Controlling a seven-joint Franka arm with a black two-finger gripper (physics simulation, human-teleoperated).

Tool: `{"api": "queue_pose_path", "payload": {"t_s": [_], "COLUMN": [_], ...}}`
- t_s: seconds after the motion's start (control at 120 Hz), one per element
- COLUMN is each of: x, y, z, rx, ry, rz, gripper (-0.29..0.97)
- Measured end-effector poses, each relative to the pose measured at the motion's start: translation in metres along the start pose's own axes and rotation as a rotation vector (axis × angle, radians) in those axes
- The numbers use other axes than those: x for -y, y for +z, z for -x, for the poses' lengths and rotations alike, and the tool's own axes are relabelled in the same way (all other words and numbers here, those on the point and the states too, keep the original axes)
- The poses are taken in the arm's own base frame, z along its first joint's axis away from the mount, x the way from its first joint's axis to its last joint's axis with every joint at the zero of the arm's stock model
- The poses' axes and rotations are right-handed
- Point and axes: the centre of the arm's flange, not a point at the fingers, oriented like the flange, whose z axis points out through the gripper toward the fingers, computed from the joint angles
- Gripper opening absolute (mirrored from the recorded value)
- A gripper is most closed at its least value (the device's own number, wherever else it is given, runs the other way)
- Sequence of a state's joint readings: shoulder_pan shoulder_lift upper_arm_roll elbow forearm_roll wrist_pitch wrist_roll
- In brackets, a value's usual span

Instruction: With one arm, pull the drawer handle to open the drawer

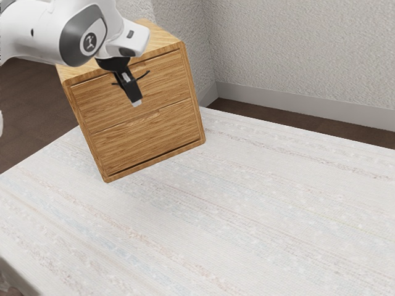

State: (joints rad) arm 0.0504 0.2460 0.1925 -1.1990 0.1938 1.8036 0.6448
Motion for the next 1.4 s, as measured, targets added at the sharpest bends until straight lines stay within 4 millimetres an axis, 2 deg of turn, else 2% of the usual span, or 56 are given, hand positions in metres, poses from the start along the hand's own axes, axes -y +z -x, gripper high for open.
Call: {"api": "queue_pose_path", "payload": {"t_s": [0.083,0.242,0.358,0.558,0.725,1.033,1.275,1.4], "x": [0.002,0.022,0.025,0.017,0.028,0.036,0.027,0.035], "y": [-0.001,-0.003,-0.001,0.004,-0.001,0.012,0.015,0.017], "z": [0.001,0.015,0.018,-0.003,0.003,0.009,-0.008,-0.002], "rx": [-0.001,0.005,0.007,-0.011,-0.015,0.006,-0.014,-0.012], "ry": [0.007,-0.012,-0.01,0.026,0.015,0.009,0.037,0.027], "rz": [-0.005,-0.022,-0.022,-0.021,-0.033,-0.026,-0.022,-0.025], "gripper": [0.68,0.68,0.68,0.68,0.68,0.68,0.68,0.68]}}
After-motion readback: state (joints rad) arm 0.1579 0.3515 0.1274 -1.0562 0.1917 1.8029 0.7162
